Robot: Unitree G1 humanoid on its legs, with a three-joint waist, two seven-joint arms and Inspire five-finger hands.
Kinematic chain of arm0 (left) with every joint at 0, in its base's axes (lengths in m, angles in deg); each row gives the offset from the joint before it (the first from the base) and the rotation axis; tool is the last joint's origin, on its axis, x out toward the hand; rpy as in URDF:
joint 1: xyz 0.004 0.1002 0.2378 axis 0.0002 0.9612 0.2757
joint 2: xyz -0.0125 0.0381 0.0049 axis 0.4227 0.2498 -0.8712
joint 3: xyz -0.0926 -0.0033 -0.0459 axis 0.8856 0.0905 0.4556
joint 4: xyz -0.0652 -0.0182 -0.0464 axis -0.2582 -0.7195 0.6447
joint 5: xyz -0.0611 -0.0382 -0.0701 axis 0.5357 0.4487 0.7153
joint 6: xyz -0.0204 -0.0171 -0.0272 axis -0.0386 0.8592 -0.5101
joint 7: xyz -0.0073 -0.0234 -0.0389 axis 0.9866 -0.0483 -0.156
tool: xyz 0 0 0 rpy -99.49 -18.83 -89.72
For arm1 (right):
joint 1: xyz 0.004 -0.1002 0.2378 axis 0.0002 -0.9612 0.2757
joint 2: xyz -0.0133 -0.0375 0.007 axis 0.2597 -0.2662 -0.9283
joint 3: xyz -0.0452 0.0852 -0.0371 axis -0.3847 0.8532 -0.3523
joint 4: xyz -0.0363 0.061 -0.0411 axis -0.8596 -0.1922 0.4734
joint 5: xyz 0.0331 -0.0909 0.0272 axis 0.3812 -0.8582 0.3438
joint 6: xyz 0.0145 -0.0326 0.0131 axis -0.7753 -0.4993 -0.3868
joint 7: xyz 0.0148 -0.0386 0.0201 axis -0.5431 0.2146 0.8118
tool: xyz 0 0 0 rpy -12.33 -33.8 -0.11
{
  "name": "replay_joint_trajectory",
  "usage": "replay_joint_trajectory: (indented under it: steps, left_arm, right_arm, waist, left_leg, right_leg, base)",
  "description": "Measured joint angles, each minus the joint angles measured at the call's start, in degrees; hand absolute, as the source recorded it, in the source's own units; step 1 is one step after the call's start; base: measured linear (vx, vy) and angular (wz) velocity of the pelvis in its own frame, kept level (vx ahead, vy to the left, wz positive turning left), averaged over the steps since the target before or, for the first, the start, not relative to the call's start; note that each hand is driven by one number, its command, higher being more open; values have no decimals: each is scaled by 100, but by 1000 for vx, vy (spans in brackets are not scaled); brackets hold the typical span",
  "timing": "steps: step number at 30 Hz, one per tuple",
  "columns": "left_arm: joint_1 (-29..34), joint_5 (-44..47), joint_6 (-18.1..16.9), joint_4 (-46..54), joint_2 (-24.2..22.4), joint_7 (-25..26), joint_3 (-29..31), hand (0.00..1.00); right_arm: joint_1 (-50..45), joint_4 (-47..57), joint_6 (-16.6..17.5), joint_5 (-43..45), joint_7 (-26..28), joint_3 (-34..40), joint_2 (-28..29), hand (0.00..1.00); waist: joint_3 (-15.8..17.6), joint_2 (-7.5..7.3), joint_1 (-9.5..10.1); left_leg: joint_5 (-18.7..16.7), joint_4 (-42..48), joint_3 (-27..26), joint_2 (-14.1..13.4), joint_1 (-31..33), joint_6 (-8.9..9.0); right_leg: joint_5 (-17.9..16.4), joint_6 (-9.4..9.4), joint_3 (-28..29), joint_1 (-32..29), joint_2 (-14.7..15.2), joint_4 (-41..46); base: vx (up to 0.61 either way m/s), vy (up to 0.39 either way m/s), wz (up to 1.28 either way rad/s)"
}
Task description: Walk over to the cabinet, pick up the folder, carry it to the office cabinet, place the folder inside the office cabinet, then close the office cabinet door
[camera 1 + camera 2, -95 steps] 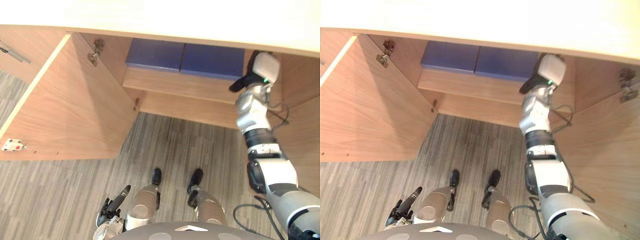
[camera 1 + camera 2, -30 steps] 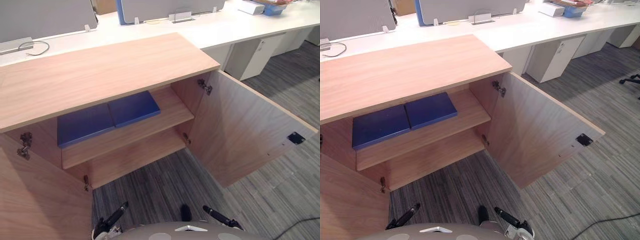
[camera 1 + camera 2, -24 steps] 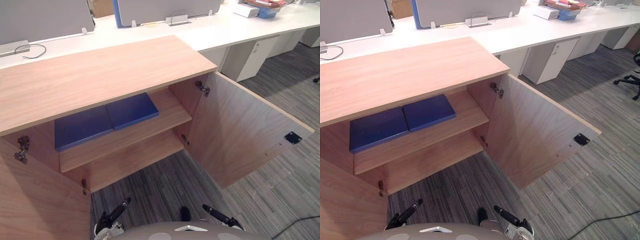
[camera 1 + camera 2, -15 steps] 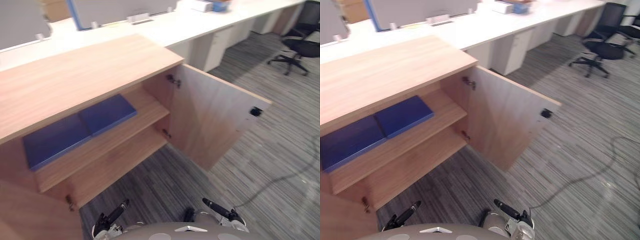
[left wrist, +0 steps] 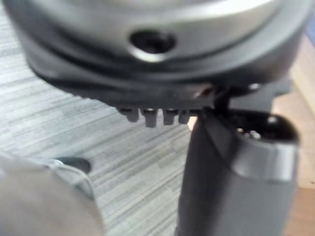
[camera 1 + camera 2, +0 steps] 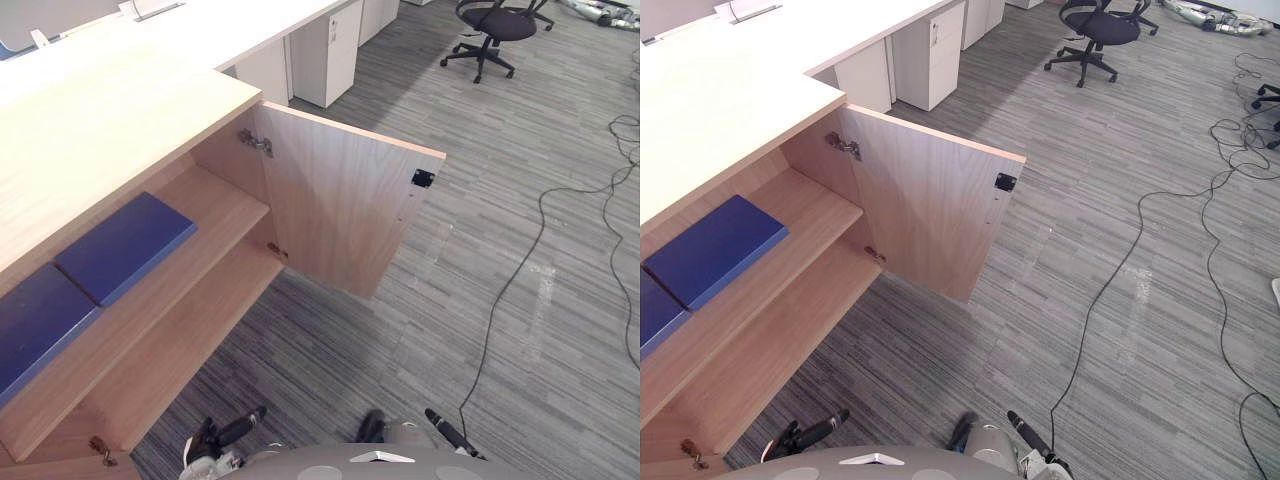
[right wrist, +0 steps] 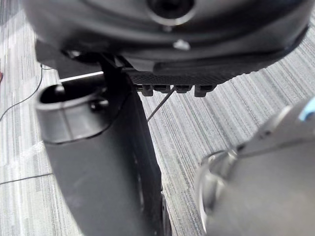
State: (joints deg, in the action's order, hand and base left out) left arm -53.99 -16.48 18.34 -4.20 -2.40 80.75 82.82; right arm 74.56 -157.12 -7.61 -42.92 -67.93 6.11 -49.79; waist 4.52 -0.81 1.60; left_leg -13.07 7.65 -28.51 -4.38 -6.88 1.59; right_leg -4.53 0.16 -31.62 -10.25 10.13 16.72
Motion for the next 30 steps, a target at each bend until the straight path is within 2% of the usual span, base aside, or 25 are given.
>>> replay_joint_trajectory:
  steps: [1,3,6,9,13,16,19,22,24,25,27,28,29,30]
  left_arm:
    - [27,-2,64,-112,65,50,1,100]
    - [56,11,120,-114,54,86,0,100]
    - [19,100,112,-98,50,81,-61,100]
    - [-44,101,82,-97,40,80,-125,100]
    - [-38,226,84,-104,62,86,-122,100]
    - [-38,226,86,-106,82,88,-122,100]
    - [-22,220,92,-107,91,89,-111,100]
    - [-34,216,92,-84,110,89,-112,100]
    - [-33,215,90,-86,131,91,-111,100]
    - [-16,214,93,-90,166,97,-107,100]
    - [34,211,93,-92,211,104,-93,100]
    - [64,205,88,-106,211,90,-58,100]
    - [73,201,86,-116,196,83,-50,100]
    - [89,186,91,-115,128,80,-53,100]
  right_arm:
    - [140,-132,39,-12,85,-120,-79,100]
    - [199,-168,61,-14,116,-180,-134,100]
    - [159,-229,67,-12,153,-242,-194,100]
    - [131,-231,67,-2,172,-411,-220,100]
    - [180,-123,93,17,156,-748,-239,100]
    - [179,77,151,55,118,-940,-256,100]
    - [110,813,135,-15,-9,-1208,-277,100]
    - [74,2202,86,-506,-245,-1508,-381,100]
    - [86,2778,81,-747,-311,-1637,-549,100]
    - [135,3204,84,-1036,-334,-1757,-788,100]
    - [253,3536,91,-1160,-359,-1901,-1066,100]
    - [404,3598,98,-1293,-379,-2010,-1241,100]
    - [493,3597,102,-1357,-392,-2048,-1345,100]
    - [704,3597,102,-1364,-408,-2203,-1656,100]
  waist:
    - [7,36,4]
    - [11,47,29]
    - [-29,89,26]
    - [-63,125,-1]
    - [-73,80,19]
    - [-86,53,1]
    - [-100,32,-1]
    - [-105,43,-36]
    - [-107,46,-35]
    - [-116,33,-21]
    - [-161,-61,0]
    - [-150,-193,9]
    - [-180,-153,11]
    - [-212,56,-16]
  left_leg:
    - [142,4,96,-62,65,-13]
    - [279,29,335,-55,59,2]
    - [378,140,663,-28,33,49]
    - [378,115,734,-26,-49,50]
    - [325,55,859,-6,-179,123]
    - [303,-4,918,33,-218,146]
    - [303,10,994,136,-248,147]
    - [302,28,1041,245,-251,147]
    - [302,36,1090,288,-252,146]
    - [298,120,1134,329,-231,148]
    - [296,567,1198,409,-15,152]
    - [-34,830,1254,424,198,78]
    - [-185,541,1286,372,209,65]
    - [289,-295,1331,160,237,135]
  right_leg:
    - [295,-9,155,170,-240,-575]
    - [548,-53,304,344,-395,-1088]
    - [742,-46,385,610,-488,-1572]
    - [917,-26,403,839,-575,-1953]
    - [1021,3,538,943,-621,-2117]
    - [1046,40,551,942,-605,-2123]
    - [1092,108,661,937,-518,-2130]
    - [1138,176,723,922,-426,-2157]
    - [1146,188,751,917,-409,-2157]
    - [1151,193,774,922,-328,-2156]
    - [1162,190,805,928,-167,-2126]
    - [1184,216,837,941,-6,-2125]
    - [1199,239,831,941,3,-2125]
    - [1236,302,806,923,-119,-2127]
  base:
    - [57,-130,-54]
    - [43,-94,-52]
    - [33,-43,-20]
    - [17,54,-3]
    - [8,135,-15]
    - [-1,156,-6]
    - [-6,153,-15]
    - [-15,158,-7]
    - [9,120,-4]
    - [28,134,-3]
    - [40,141,0]
    - [4,105,3]
    - [-48,83,6]
    - [-61,57,-9]
